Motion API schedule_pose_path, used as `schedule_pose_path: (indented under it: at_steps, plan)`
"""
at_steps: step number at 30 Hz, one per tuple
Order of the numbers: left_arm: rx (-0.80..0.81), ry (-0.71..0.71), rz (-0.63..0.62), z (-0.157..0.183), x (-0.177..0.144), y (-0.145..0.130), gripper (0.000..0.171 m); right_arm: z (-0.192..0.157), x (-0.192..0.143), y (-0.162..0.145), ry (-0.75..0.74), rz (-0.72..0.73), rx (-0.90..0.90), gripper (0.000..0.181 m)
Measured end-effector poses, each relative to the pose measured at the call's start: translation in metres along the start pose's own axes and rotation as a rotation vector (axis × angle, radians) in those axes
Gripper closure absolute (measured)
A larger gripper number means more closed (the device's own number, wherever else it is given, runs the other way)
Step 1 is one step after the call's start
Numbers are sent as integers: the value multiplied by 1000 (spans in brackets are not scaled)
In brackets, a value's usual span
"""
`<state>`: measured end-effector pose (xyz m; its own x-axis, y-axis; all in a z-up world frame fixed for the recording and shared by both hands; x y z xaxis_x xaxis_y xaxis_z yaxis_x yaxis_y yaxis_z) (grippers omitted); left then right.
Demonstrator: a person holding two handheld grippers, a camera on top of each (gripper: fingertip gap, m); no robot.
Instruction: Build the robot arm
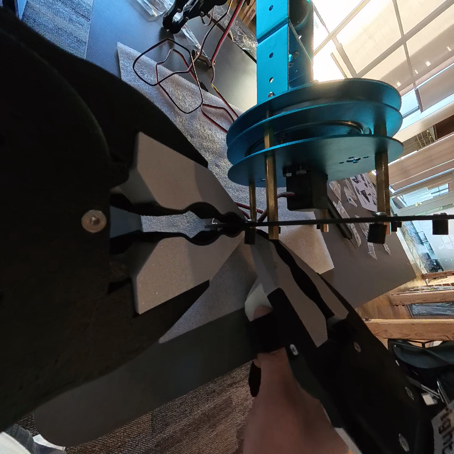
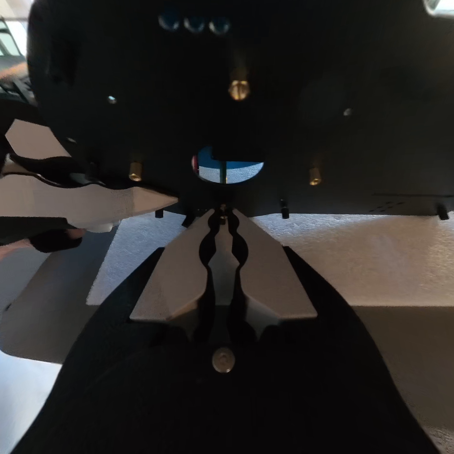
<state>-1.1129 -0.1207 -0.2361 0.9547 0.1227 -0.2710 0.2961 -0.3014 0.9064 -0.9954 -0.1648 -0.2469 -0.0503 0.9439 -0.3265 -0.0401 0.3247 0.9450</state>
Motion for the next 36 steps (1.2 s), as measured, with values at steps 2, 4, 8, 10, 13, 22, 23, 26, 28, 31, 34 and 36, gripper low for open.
schedule_pose_path:
  at_steps: [2, 4, 8, 10, 13, 22, 23, 26, 28, 31, 34, 36]
  plan:
    - [0, -1, 0, 0, 0, 0, 171, 2, 0, 0, 29, -10, 38, 177]
    - [-2, -1, 0, 0, 0, 0, 171, 4, 1, 0, 52, -18, 63, 177]
    - [-3, -1, -2, 0, 0, 0, 171, 8, 2, 1, 102, -38, 130, 177]
    - [-1, -2, -3, 0, 0, 0, 171, 11, 2, 2, 144, -60, 195, 177]
    - [1, -4, -4, 0, 0, 0, 171, 15, 3, 1, 195, -72, 283, 177]
    - [3, -5, -4, -1, 0, 0, 171, 16, 2, 1, 194, -47, 299, 177]
    - [2, -5, -4, -1, 0, 0, 171, 16, 2, 0, 192, -42, 305, 177]
    - [2, -4, -4, 0, 0, 0, 171, 17, 2, 0, 176, -37, 305, 177]
    - [1, -4, -3, 0, 0, 0, 171, 15, 2, 1, 184, -39, 269, 177]
    - [1, -3, -3, 0, 0, 0, 171, 13, 1, 1, 165, -33, 221, 177]
    - [0, -3, -3, 0, 0, 0, 171, 8, 1, 1, 118, -28, 149, 177]
    - [0, -2, -2, 0, 0, 0, 171, 6, 1, 1, 88, -27, 98, 177]
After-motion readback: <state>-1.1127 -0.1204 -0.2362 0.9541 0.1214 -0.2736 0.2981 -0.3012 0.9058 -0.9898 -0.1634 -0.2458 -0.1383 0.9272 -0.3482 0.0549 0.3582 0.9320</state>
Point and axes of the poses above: each gripper's, where its closed fingertips meet, x out along the fingers, y out of its top, z = x × y across the jaws, the point moved 8 cm from there along -x, back along the fingers, and after that the axes turned 6 degrees about -y, right-handed, at the moved point
